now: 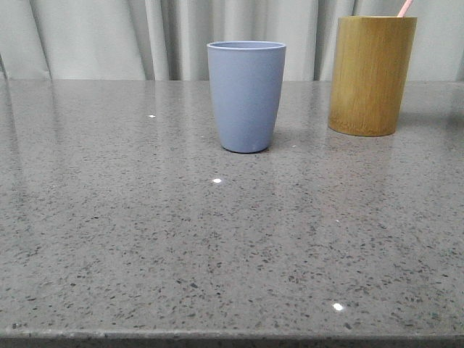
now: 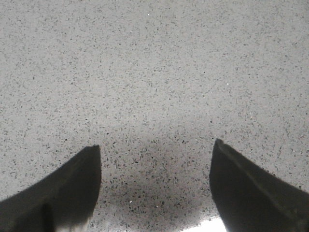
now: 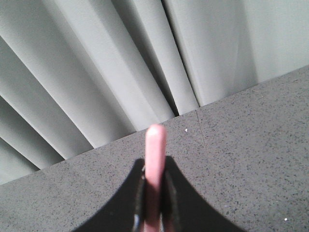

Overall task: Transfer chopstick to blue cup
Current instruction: 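Close the right gripper on the pink chopstick and lift it out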

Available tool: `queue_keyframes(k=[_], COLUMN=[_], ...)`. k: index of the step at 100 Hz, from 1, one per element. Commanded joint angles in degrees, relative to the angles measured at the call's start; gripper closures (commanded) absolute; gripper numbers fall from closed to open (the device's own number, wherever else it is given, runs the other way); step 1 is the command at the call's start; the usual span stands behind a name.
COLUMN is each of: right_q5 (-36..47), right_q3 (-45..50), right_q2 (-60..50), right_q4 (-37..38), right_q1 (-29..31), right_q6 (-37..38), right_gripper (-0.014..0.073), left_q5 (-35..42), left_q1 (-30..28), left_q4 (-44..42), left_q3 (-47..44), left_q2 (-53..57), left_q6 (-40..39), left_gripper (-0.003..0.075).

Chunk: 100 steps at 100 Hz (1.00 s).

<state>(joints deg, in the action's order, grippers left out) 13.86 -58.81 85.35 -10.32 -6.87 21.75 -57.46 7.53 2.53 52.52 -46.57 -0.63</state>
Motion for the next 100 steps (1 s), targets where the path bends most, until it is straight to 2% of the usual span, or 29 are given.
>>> queue_keyframes(k=[1, 37, 87, 100], right_q5=[4.7, 4.8, 5.8, 5.8], right_q3=[-2.0, -2.0, -2.0, -2.0], right_q2=[-1.8, -5.2, -18.8, -20.5], right_q4=[0.1, 0.1, 0.2, 0.2], right_q1=[0.0, 0.0, 0.0, -1.5], right_q6=[-0.1, -0.1, -0.3, -0.3], right_gripper=[0.0657, 0.0657, 0.0657, 0.0657], left_q5=[3.5, 3.5, 3.5, 3.5], left_q1=[-0.1, -0.1, -0.1, -0.1], left_q4=[0.7, 0.7, 0.7, 0.7], left_q3=[1.5, 1.5, 1.5, 1.5], left_q2=[0.0, 0.0, 0.0, 0.0], left_q6=[-0.7, -0.7, -0.7, -0.7], left_gripper=[0.0260, 0.0260, 0.0260, 0.0260])
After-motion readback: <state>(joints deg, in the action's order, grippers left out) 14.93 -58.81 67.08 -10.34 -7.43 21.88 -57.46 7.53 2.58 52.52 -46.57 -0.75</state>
